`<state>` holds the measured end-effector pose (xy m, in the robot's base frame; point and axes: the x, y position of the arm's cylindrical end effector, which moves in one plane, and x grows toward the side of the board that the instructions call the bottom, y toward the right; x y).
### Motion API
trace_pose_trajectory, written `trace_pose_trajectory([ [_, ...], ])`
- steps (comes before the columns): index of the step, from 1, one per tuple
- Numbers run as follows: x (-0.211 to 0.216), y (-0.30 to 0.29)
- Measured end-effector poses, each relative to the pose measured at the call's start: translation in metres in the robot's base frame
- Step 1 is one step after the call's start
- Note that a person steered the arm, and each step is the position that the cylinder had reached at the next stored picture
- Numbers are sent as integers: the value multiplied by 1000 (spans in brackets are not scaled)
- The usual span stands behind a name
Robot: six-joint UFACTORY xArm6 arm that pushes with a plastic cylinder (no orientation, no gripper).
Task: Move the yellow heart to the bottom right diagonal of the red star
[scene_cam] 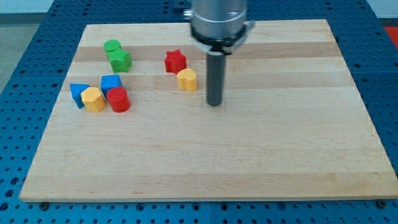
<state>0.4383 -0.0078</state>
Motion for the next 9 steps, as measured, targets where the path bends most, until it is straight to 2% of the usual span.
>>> trace_pose_trajectory([
  [1,1,-48],
  [2,2,-65],
  [4,-43,-68],
  [5,-43,-68],
  [6,-44,-39],
  [7,-44,32],
  [8,-44,57],
  [9,-40,46],
])
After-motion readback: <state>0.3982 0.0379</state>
